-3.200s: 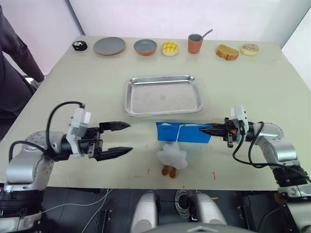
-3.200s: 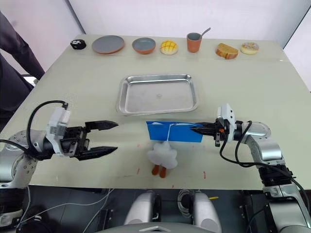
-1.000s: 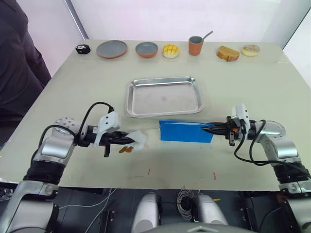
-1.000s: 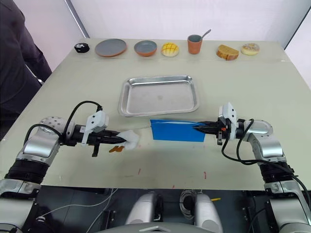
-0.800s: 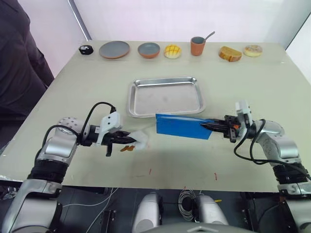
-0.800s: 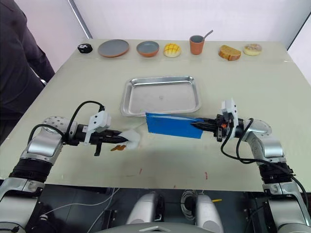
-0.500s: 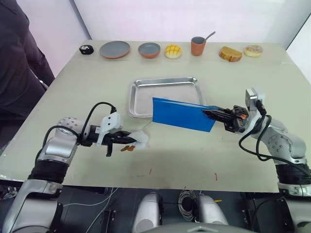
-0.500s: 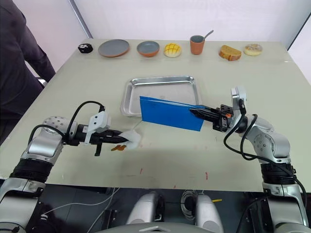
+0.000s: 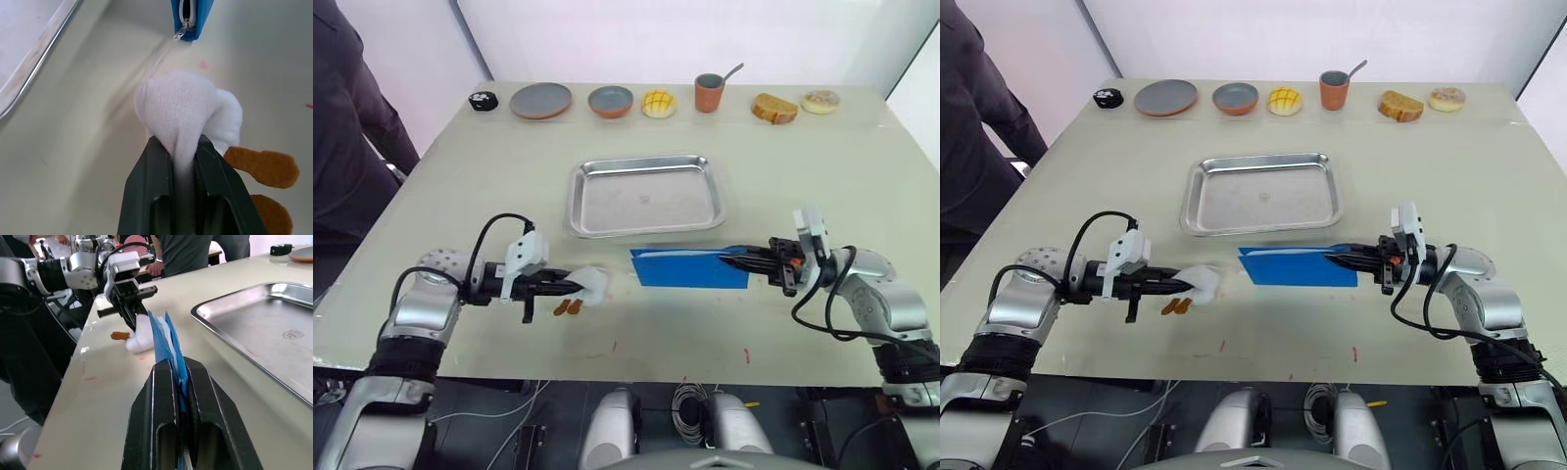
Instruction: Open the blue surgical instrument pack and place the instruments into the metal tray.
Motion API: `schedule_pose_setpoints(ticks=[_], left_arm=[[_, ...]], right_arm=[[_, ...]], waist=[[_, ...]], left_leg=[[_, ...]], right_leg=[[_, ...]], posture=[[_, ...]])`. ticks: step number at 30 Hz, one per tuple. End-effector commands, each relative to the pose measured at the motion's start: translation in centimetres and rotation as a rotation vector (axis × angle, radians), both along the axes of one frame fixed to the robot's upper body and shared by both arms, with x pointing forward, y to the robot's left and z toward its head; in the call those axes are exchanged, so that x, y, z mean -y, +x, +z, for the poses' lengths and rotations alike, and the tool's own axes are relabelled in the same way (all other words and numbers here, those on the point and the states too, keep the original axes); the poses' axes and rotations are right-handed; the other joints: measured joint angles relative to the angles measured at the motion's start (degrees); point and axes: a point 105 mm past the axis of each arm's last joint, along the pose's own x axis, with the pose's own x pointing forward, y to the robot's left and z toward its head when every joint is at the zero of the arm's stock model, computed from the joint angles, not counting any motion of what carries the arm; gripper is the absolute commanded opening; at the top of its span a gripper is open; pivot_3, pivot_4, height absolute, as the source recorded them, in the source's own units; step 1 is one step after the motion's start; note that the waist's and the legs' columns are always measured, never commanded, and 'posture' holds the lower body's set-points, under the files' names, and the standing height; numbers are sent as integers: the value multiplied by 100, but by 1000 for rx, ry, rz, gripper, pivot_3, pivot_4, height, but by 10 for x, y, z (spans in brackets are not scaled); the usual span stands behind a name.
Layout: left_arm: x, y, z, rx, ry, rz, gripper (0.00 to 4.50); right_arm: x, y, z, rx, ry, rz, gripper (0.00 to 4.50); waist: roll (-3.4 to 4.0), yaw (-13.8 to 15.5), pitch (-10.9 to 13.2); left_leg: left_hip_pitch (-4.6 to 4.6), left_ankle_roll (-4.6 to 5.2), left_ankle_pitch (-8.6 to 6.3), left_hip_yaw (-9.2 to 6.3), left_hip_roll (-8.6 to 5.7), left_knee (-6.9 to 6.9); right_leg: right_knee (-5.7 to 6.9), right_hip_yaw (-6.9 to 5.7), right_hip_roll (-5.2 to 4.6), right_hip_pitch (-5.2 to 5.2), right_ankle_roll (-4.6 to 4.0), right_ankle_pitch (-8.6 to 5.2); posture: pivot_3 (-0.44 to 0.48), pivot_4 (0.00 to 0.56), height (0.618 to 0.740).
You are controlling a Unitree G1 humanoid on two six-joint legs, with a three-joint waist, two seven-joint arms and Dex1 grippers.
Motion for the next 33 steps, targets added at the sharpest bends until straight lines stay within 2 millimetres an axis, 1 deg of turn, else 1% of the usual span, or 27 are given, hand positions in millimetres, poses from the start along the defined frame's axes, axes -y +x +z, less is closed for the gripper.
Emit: schedule_pose_setpoints(ticks=[1, 6, 8, 9, 10, 13, 15, 18, 21, 24, 26, 31, 33], left_arm=[[-2, -7, -10, -25, -17, 5, 25], [-2, -12, -8, -12, -67, -4, 25], [-4, -13, -5, -4, -95, 2, 964], [-7, -13, -4, 8, -107, 14, 991], [-9, -12, -2, 25, -122, 25, 1676], [-19, -12, 5, 23, -184, 68, 3031], [-26, -16, 23, -13, -263, 101, 3991], [-25, -20, 47, 5, -279, 102, 3991], [-20, -26, 70, 22, -311, 98, 3991], [-12, -26, 85, 46, -332, 102, 3991], [-8, -22, 88, 66, -325, 110, 3991], [5, -12, 84, 106, -292, 101, 3991], [15, -6, 81, 111, -294, 87, 3991]], right_arm=[[3, -2, -5, 10, -12, 8, 0], [6, -1, -18, -7, -26, -1, 0], [6, -1, -22, -11, -28, -2, 0], [5, 0, -24, -11, -30, -1, 0], [5, 0, -25, -12, -31, -1, 0], [6, 1, -27, -7, -41, 1, 0], [7, 1, -28, -4, -49, 3, 0], [10, 1, -27, -2, -48, 2, 0], [12, 1, -27, 3, -43, -3, 0], [13, 2, -26, 8, -40, -7, 0], [14, 2, -25, 10, -40, -7, 0], [14, 1, -26, 12, -47, -2, 0], [14, 1, -25, 13, -48, 0, 0]], waist=[[0, -5, 0], [0, -11, 0], [0, -19, 0], [-1, -22, 0], [-1, -26, 1], [-3, -33, 2], [-11, -50, 6], [-32, -62, 12], [-37, -56, 13], [-37, -59, 13], [-37, -58, 13], [-39, -44, 14], [-39, -44, 14]], left_leg=[[0, 0, 0, 0, 0, 0], [0, 0, 0, 1, 0, -1], [1, 0, 0, 1, 1, -1], [1, 0, 0, 1, 1, -1], [1, 0, 0, 0, 1, -1], [1, 0, 0, -1, 1, -1], [-1, 0, 0, -2, 3, -1], [-4, 0, 0, -9, 4, -1], [-4, 0, 0, -9, 3, -1], [-4, 0, 0, -9, 3, -1], [-4, 0, 0, -10, 3, -1], [-4, 0, 0, -8, 2, -1], [-4, -1, 0, -7, 2, -1]], right_leg=[[0, 0, 0, 0, 0, 0], [0, 0, 0, 0, 0, 0], [0, 1, 0, 0, 0, 0], [1, 1, 0, 0, 0, 0], [0, 0, 1, 0, -1, 0], [0, 0, 2, 0, -1, 0], [2, -2, 2, -2, -1, 0], [2, -8, 1, -2, -1, 0], [0, -12, -3, 0, -1, 0], [0, -10, -3, 0, -1, 0], [0, -10, -2, 0, -1, 0], [-1, -10, -2, 0, -1, 0], [-1, -9, -1, 0, -1, 0]], posture=[[0, 150, 740], [0, 150, 740], [0, 150, 740], [0, 150, 740], [0, 150, 740], [0, 150, 740], [0, 150, 740], [0, 150, 740], [0, 150, 740], [0, 150, 740], [0, 150, 740], [0, 150, 740], [0, 150, 740]])
